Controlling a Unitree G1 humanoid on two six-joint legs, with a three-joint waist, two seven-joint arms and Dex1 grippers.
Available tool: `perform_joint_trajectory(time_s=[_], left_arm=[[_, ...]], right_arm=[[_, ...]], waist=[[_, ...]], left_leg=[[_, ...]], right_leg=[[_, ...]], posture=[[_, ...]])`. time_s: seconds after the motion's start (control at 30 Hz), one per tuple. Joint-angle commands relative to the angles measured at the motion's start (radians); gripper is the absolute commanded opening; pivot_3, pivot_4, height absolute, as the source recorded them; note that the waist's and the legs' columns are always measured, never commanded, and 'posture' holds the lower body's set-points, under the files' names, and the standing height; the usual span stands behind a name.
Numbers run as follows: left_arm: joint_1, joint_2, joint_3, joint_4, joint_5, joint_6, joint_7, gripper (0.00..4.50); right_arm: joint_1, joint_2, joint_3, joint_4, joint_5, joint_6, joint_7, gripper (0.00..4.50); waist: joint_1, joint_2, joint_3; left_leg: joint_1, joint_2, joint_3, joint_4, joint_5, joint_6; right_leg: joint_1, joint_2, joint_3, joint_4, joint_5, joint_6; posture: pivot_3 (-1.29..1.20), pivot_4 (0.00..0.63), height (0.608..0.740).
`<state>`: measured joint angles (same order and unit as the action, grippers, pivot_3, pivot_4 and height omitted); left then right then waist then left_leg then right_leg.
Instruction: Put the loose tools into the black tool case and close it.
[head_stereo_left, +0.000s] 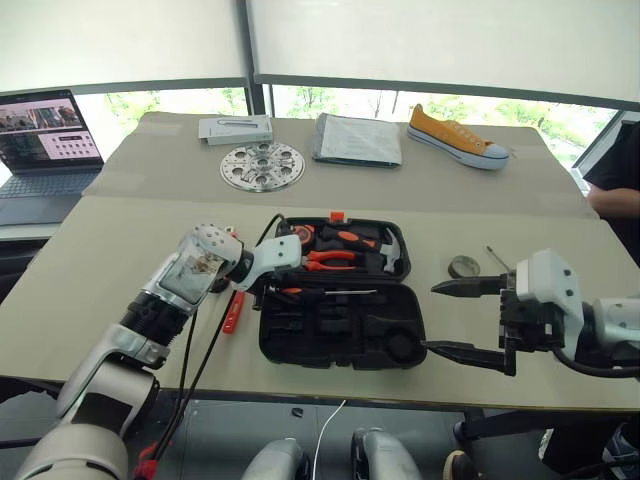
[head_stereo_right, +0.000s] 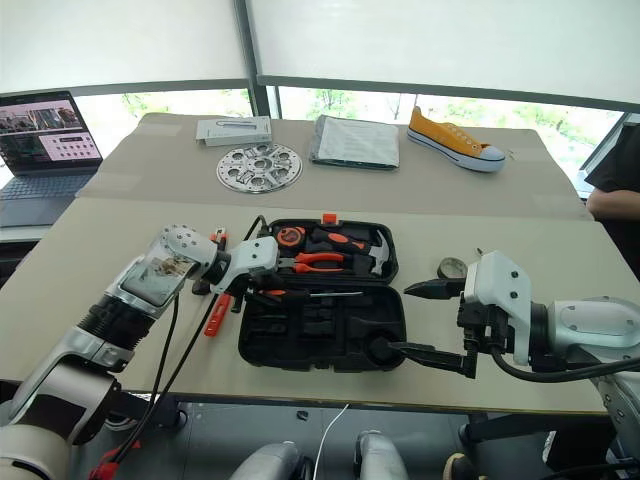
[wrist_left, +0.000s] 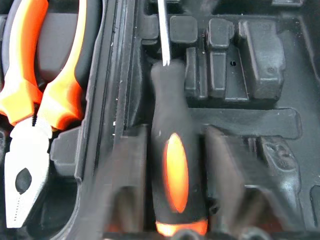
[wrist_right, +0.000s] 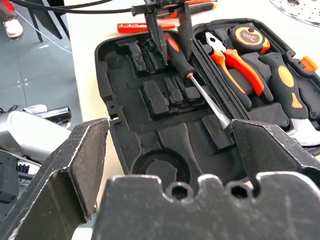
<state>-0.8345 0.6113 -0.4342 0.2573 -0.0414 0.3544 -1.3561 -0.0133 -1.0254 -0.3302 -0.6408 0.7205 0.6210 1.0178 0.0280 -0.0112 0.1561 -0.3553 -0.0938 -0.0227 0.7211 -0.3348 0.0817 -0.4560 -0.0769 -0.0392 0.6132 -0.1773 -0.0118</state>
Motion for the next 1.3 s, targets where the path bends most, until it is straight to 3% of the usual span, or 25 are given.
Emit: perform_joint_trajectory(time_s=[0.03, 0.1, 0.23, 0.33, 0.67, 1.13, 1.23, 1.27, 1.3], left_arm=[[-0.046, -0.004, 0.042, -0.035, -0.014, -0.005, -0.004, 3.88], [-0.051, -0.007, 0.049, -0.047, -0.019, -0.012, -0.005, 4.47], [-0.057, -0.021, 0.056, -0.05, -0.02, -0.006, -0.006, 4.47], [-0.054, -0.035, 0.05, -0.02, -0.002, -0.029, 0.007, 3.78], [-0.053, -0.067, 0.016, 0.133, 0.081, -0.239, 0.038, 0.03], [-0.026, -0.096, -0.029, 0.185, 0.176, -0.355, 0.05, 0.03], [-0.044, -0.095, 0.067, 0.14, 0.057, -0.226, 0.01, 0.03], [-0.047, -0.088, 0.115, 0.105, -0.01, -0.152, -0.018, 0.55], [-0.047, -0.073, 0.165, 0.063, -0.086, -0.077, -0.051, 0.75]], right_arm=[[-0.006, 0.006, -0.029, -0.025, 0.004, -0.02, -0.01, 4.5], [-0.005, 0.008, -0.027, -0.024, 0.003, -0.022, -0.01, 4.5], [-0.006, 0.012, -0.022, -0.023, 0.001, -0.023, -0.01, 4.5], [-0.009, 0.014, -0.018, -0.023, -0.001, -0.022, -0.012, 4.5], [0.003, 0.018, -0.023, -0.023, 0.003, -0.019, -0.017, 4.5], [0.014, 0.03, -0.029, -0.003, -0.006, -0.015, -0.039, 4.5], [0.05, 0.048, -0.086, 0.033, -0.023, -0.006, -0.077, 4.5], [0.069, 0.057, -0.116, 0.054, -0.027, 0.007, -0.093, 4.5], [0.096, 0.066, -0.153, 0.08, -0.033, 0.017, -0.105, 4.5]], waist=[[0.003, 0.0, 0.0], [0.006, 0.0, 0.0], [0.008, 0.0, 0.0], [0.009, 0.0, 0.0], [0.012, 0.0, 0.0], [0.015, 0.001, -0.001], [0.017, 0.0, -0.001], [0.017, 0.0, -0.001], [0.016, 0.0, -0.001]], left_leg=[[0.0, 0.0, 0.0, 0.0, 0.0, 0.0], [0.0, 0.0, 0.0, 0.001, 0.0, 0.0], [0.0, 0.0, 0.0, 0.001, 0.0, 0.0], [0.0, 0.0, 0.0, 0.001, 0.0, 0.001], [0.0, 0.0, 0.0, 0.001, 0.0, 0.001], [0.0, 0.0, 0.0, 0.007, -0.002, 0.003], [0.0, 0.0, 0.0, 0.007, -0.002, 0.004], [0.0, 0.0, 0.0, 0.007, -0.002, 0.004], [-0.001, 0.0, 0.0, 0.007, -0.002, 0.004]], right_leg=[[0.0, 0.0, 0.0, 0.0, 0.0, 0.0], [0.0, 0.0, 0.0, 0.0, 0.0, 0.0], [0.0, 0.0, 0.0, 0.0, 0.0, 0.0], [0.0, 0.0, 0.0, 0.001, 0.0, 0.0], [0.0, 0.0, 0.0, 0.001, 0.0, 0.0], [0.003, 0.0, 0.0, 0.001, 0.001, 0.002], [0.004, 0.0, 0.0, 0.001, 0.001, 0.002], [0.004, 0.0, 0.0, 0.001, 0.001, 0.002], [0.003, 0.0, 0.0, 0.001, 0.001, 0.002]], posture=[[0.0, 0.15, 0.74], [0.0, 0.15, 0.74], [0.0, 0.15, 0.74], [0.0, 0.15, 0.74], [0.0, 0.15, 0.74], [0.0, 0.15, 0.74], [0.0, 0.15, 0.74], [0.0, 0.15, 0.74], [0.0, 0.15, 0.74]])
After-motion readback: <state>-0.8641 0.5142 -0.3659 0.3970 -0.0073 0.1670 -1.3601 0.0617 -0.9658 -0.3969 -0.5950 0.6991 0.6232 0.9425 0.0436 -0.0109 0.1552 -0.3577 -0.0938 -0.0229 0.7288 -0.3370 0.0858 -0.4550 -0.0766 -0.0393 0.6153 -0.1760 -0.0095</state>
